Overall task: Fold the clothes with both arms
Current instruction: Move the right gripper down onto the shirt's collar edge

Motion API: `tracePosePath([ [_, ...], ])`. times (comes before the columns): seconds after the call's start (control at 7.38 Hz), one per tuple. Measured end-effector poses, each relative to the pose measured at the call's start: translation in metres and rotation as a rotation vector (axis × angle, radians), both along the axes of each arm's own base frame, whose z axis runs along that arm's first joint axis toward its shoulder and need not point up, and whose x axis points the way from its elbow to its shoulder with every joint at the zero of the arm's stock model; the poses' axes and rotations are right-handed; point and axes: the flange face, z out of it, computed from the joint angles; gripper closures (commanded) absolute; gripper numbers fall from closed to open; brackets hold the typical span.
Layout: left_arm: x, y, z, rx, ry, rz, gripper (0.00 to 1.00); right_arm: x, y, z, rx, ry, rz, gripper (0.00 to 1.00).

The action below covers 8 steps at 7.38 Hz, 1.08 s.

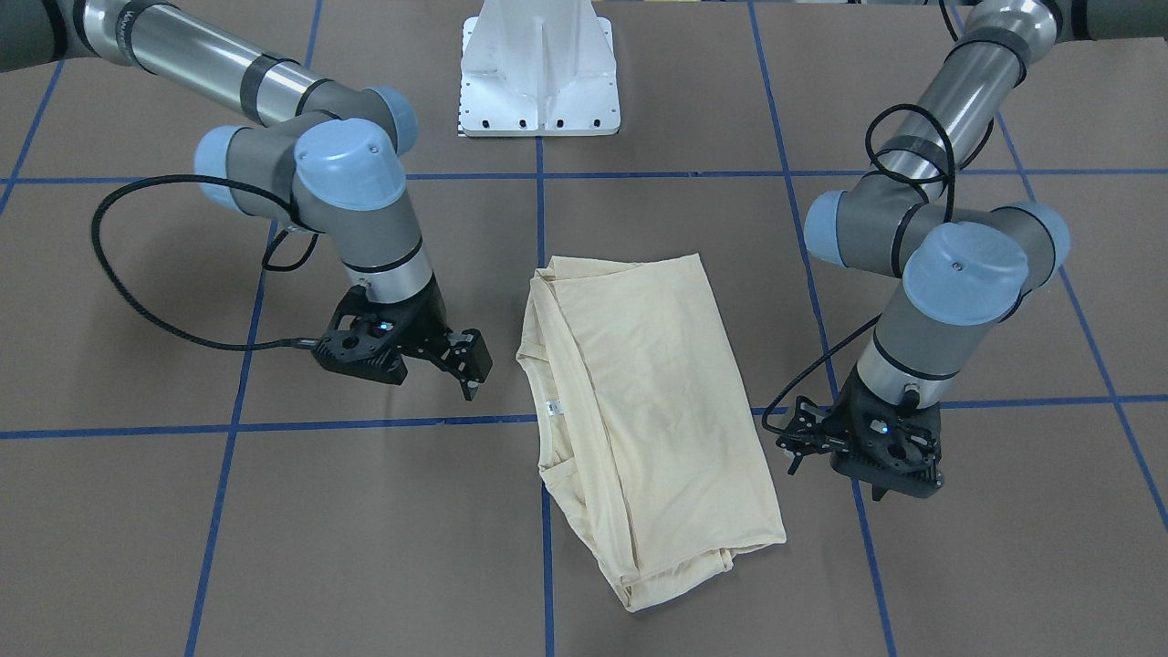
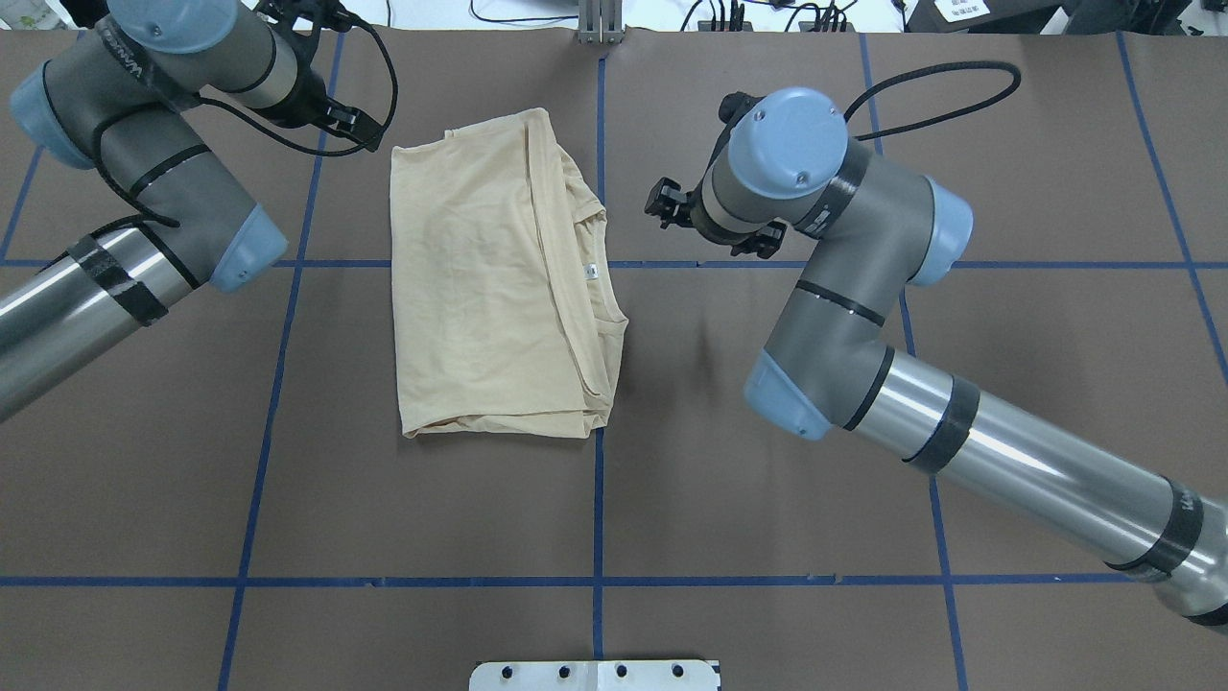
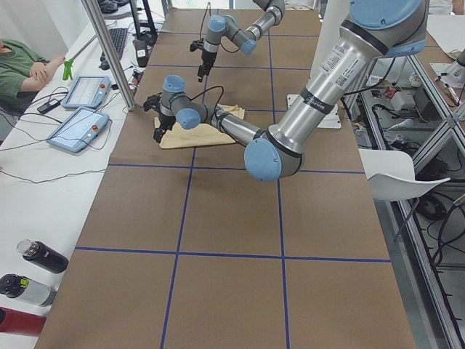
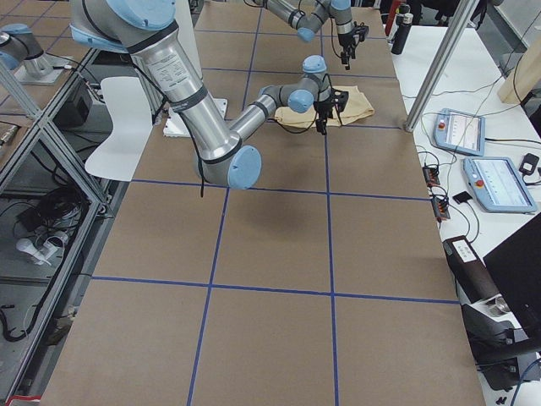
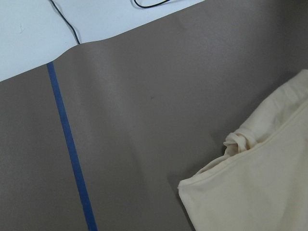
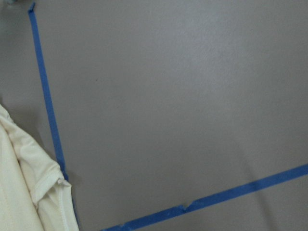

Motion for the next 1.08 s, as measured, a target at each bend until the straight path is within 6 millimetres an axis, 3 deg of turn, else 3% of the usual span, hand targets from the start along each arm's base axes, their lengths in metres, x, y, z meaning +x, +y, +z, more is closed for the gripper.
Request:
tracePosePath([
  [0.41,0.0,0.007,0.002,0.001,0.005,0.006,0.0,-0.072,0.023,-0.03,-0.047,-0.007,0.021,0.5],
  [0.54,0.001,0.008,0.002,0.0,0.006,0.007,0.0,-0.09,0.033,-0.031,-0.049,0.003,0.018,0.5],
  [0.81,0.001,0.008,0.003,0.0,0.006,0.007,0.0,-0.11,0.053,-0.026,-0.043,0.023,0.005,0.5],
  [1.08,0.002,0.009,0.002,0.0,0.006,0.009,0.0,-0.118,0.062,-0.02,-0.042,0.04,-0.002,0.52],
])
